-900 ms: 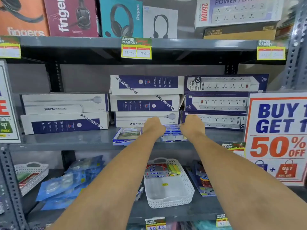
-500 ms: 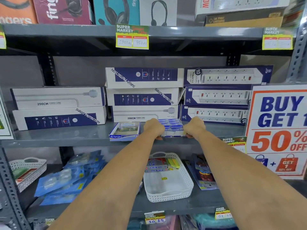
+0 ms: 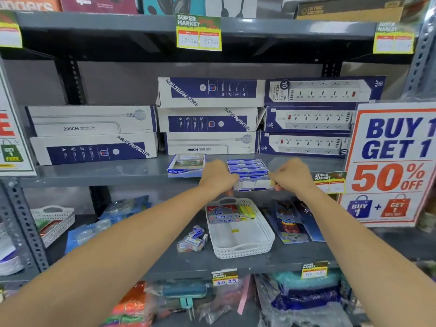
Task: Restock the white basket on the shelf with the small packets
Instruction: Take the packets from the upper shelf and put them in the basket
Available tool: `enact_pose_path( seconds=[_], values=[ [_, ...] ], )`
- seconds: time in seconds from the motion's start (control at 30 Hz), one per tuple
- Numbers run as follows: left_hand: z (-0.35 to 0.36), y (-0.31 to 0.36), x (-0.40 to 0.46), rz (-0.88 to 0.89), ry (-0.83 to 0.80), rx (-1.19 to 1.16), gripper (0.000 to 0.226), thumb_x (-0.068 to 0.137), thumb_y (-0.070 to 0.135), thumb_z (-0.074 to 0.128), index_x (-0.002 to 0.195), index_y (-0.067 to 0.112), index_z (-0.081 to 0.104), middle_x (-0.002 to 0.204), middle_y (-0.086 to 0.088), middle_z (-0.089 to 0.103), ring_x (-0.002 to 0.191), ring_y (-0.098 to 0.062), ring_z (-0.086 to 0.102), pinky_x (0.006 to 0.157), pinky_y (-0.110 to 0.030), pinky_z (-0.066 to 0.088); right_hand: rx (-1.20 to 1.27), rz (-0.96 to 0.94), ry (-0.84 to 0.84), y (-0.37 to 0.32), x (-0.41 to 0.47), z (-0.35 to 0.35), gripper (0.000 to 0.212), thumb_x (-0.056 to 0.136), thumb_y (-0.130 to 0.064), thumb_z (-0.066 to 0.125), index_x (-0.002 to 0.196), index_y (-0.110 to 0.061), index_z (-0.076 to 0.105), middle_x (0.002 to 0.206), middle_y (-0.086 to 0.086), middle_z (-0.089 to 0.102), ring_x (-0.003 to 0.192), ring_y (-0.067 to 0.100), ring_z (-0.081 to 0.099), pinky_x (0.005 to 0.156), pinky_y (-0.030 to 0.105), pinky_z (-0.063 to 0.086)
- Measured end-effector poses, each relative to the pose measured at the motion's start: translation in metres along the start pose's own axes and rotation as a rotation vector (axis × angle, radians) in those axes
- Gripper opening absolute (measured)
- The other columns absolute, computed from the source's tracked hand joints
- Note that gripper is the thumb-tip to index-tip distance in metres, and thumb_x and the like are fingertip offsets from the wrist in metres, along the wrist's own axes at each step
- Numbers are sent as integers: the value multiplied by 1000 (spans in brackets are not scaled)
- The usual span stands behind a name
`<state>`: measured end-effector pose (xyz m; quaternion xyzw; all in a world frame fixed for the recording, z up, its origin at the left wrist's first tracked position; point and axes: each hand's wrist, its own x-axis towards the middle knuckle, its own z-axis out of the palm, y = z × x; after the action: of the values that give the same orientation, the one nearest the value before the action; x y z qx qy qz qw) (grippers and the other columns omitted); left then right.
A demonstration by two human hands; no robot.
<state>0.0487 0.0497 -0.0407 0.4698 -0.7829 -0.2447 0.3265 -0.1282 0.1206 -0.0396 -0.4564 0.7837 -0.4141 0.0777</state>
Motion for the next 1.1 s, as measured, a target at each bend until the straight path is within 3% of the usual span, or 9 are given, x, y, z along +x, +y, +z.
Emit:
enact_pose_path(
  seconds=[0.13, 0.27, 0.33, 0.6, 0.77, 0.87, 1.03, 1.07, 1.1],
  values=[
    [-6, -8, -19, 46, -3, -17, 23, 76, 10, 58, 55, 2, 64, 55, -15, 69, 48, -19, 64, 66, -31, 60, 19, -32, 48, 5, -29, 1, 34, 83, -23, 65, 58, -2, 74, 59, 13, 72, 59, 20, 66, 74, 32, 56],
    [-4, -22, -34, 97, 27, -4, 26, 73, 14, 59, 65, -8, 69, 57, -19, 70, 65, -26, 72, 66, -36, 61, 86, -23, 56, 10, -51, 4, 26, 84, -20, 67, 65, -4, 75, 59, 16, 71, 53, 20, 62, 58, 29, 55],
    [0, -30, -41, 99, -3, -21, 26, 73, 14, 57, 67, -8, 69, 51, -16, 69, 55, -20, 71, 62, -29, 61, 139, 8, 42, 18, -59, 10, 21, 84, -14, 67, 67, -3, 75, 61, 20, 70, 48, 18, 57, 47, 24, 46],
    [47, -74, -36, 31, -122, -11, 20, 77, 13, 55, 63, 3, 67, 45, -8, 62, 51, -18, 71, 62, -29, 58, 88, 37, 3, 68, -45, 62, 27, 80, -11, 67, 54, -6, 73, 52, 18, 68, 41, 14, 55, 54, 27, 51],
    [105, -109, 4, -46, -110, -17, 23, 77, 10, 55, 55, 6, 57, 40, -1, 49, 31, -7, 54, 42, -24, 49, -3, 31, -47, 113, 7, 112, 25, 78, -8, 64, 54, -3, 71, 48, 13, 67, 44, 17, 62, 46, 19, 49],
    [146, -127, 28, -97, -123, 6, 36, 80, 12, 57, 46, 13, 46, 39, -1, 46, 39, -19, 59, 49, -30, 54, -89, 1, -82, 147, 44, 141, 25, 74, -6, 61, 52, 4, 63, 45, 18, 62, 40, 16, 55, 44, 33, 53],
    [201, -151, 59, -202, -165, 19, 25, 83, 12, 61, 59, 5, 61, 58, -15, 63, 60, -29, 67, 61, -37, 59, -242, 33, -169, 187, 84, 175, 23, 75, -10, 60, 54, -3, 66, 57, 22, 56, 72, 19, 71, 53, 35, 50],
    [209, -155, 63, -220, -187, 35, 20, 84, 12, 61, 65, 5, 64, 64, -14, 64, 63, -27, 66, 65, -37, 59, -280, 47, -204, 194, 88, 180, 25, 74, -12, 59, 50, -7, 62, 54, 16, 53, 68, 3, 47, 54, 33, 48],
    [219, -159, 66, -234, -210, 51, 17, 85, 11, 60, 68, 7, 64, 66, -12, 62, 64, -26, 63, 67, -37, 59, -330, 60, -236, 201, 92, 186, 24, 72, -14, 57, 49, -9, 58, 53, 12, 53, 54, 27, 49, 54, 31, 48]
  ],
)
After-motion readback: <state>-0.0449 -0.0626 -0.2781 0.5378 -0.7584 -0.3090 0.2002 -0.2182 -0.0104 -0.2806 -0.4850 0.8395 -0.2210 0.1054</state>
